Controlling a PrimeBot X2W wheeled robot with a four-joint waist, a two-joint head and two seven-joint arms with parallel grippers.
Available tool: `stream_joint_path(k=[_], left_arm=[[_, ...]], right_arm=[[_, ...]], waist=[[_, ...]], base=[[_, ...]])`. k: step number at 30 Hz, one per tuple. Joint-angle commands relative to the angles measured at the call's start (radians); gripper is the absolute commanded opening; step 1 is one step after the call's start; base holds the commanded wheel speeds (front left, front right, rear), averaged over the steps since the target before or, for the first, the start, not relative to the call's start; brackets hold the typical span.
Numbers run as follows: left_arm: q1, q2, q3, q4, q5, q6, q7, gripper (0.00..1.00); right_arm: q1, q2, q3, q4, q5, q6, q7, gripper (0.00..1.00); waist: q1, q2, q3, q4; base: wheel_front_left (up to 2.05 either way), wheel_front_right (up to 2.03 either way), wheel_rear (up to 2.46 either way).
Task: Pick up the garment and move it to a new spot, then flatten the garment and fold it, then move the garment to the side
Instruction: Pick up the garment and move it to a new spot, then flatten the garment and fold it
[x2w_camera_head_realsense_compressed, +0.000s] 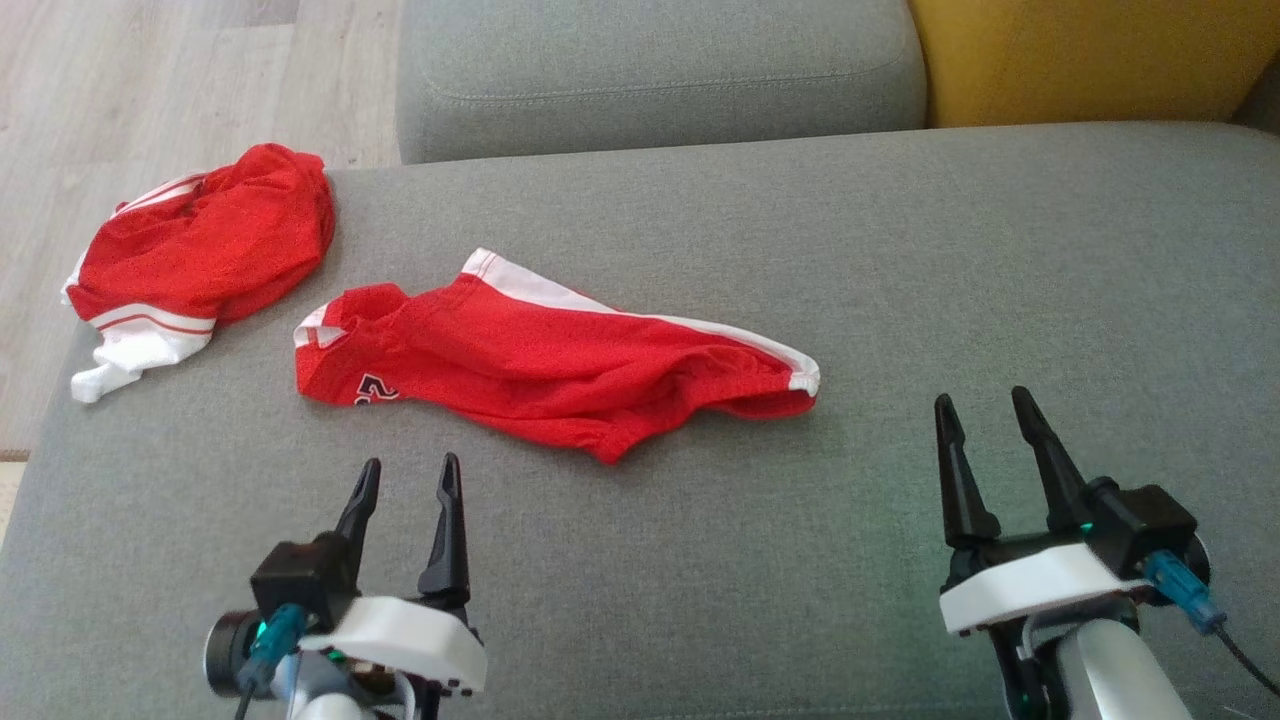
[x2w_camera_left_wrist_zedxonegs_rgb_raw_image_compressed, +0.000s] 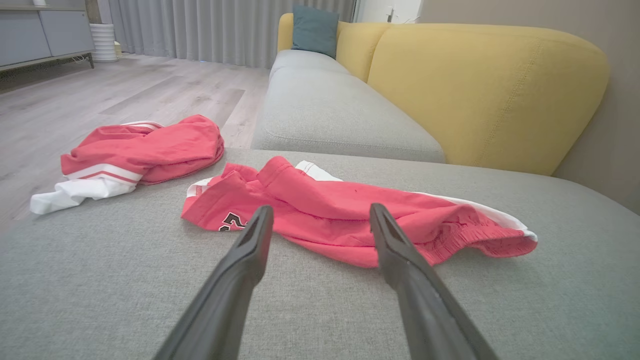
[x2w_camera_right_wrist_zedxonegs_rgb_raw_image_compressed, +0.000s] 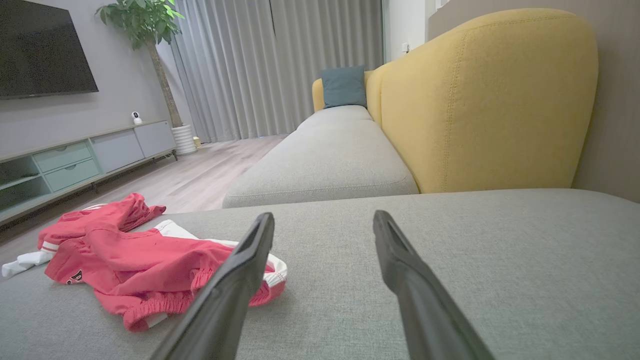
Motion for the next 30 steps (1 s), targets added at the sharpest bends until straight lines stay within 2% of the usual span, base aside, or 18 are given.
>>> stream_joint_path(k=[1, 23, 27, 30], left_arm=[[-0.036, 0.000, 0.045, -0.036, 0.010, -0.006, -0.012, 1.00], [0.009, -0.091, 0.165, -0.025, 0.116, -0.112, -0.012, 1.00], [0.001, -0.102, 0.172, -0.030, 0.131, -0.127, -0.012, 1.00], [-0.008, -0.112, 0.175, -0.029, 0.140, -0.142, -0.012, 1.00]], right_arm=[[-0.011, -0.005, 0.025, -0.027, 0.006, 0.008, -0.011, 1.00], [-0.051, -0.005, 0.028, 0.010, 0.009, 0.008, -0.011, 1.00], [-0.137, -0.005, 0.040, 0.077, -0.009, 0.008, -0.006, 1.00], [-0.227, -0.005, 0.064, 0.167, -0.029, 0.008, 0.039, 1.00]], waist=[[0.0000, -0.0001, 0.000, 0.000], [0.0000, -0.0001, 0.013, 0.022], [0.0000, -0.0001, 0.037, 0.040], [0.0000, -0.0001, 0.056, 0.060]], base=[[0.00, 0.00, 0.00], [0.00, 0.00, 0.00], [0.00, 0.00, 0.00], [0.00, 0.00, 0.00]])
